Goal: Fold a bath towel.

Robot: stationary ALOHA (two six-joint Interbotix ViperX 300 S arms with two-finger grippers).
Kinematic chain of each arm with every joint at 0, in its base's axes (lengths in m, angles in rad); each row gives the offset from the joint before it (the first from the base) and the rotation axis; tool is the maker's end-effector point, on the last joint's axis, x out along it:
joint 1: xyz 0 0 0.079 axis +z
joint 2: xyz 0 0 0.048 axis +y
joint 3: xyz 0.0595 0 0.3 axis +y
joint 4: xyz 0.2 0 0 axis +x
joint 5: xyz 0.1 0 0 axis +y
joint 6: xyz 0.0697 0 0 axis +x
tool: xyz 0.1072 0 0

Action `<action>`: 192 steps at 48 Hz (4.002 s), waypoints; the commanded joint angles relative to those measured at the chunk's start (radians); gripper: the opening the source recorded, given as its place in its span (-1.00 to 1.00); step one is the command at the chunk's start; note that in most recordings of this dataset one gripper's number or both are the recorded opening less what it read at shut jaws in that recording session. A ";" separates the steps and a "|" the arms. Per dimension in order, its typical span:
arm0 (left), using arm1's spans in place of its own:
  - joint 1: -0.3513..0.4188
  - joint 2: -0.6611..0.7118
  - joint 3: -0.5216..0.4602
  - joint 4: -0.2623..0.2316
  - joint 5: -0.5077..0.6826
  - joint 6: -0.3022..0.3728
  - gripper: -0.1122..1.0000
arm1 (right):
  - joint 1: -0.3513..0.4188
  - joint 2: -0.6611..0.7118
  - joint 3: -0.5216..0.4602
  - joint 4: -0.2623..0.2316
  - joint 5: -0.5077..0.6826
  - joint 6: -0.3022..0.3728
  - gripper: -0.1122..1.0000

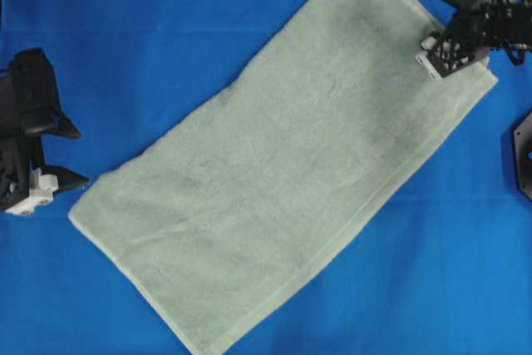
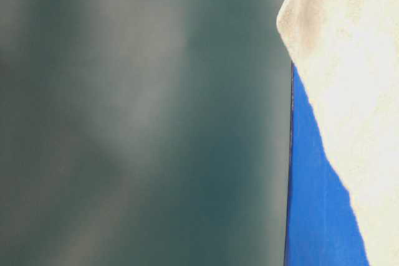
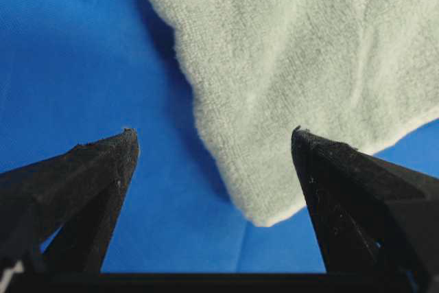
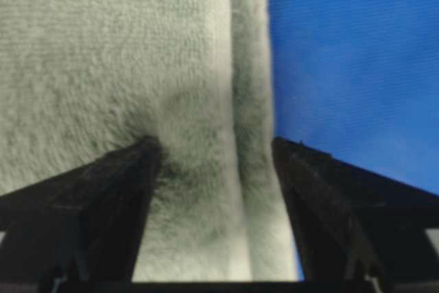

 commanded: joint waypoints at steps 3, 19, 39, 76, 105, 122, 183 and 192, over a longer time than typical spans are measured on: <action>0.003 0.005 -0.011 0.003 -0.006 -0.003 0.75 | -0.028 0.061 0.000 -0.005 -0.043 0.000 0.39; 0.003 0.006 -0.012 0.003 -0.006 0.003 0.75 | -0.026 0.060 0.020 0.052 -0.034 0.005 -0.34; 0.002 0.008 -0.015 0.005 -0.009 0.006 0.75 | 0.176 -0.195 -0.058 0.193 0.176 0.012 -0.50; 0.002 0.067 -0.025 0.003 -0.061 0.084 0.75 | 0.839 0.296 -0.664 0.198 0.311 0.252 -0.50; 0.003 0.067 -0.025 0.003 -0.058 0.087 0.75 | 0.859 0.350 -0.695 0.201 0.259 0.307 -0.50; 0.002 0.066 -0.028 0.005 -0.066 0.155 0.75 | 0.913 0.244 -0.713 0.143 0.281 0.299 0.37; -0.339 0.808 -0.310 -0.034 -0.437 0.870 0.70 | 0.742 -0.183 -0.322 0.025 0.416 0.305 0.36; -0.301 0.904 -0.318 -0.034 -0.437 0.853 0.66 | 0.742 -0.186 -0.319 0.020 0.414 0.307 0.36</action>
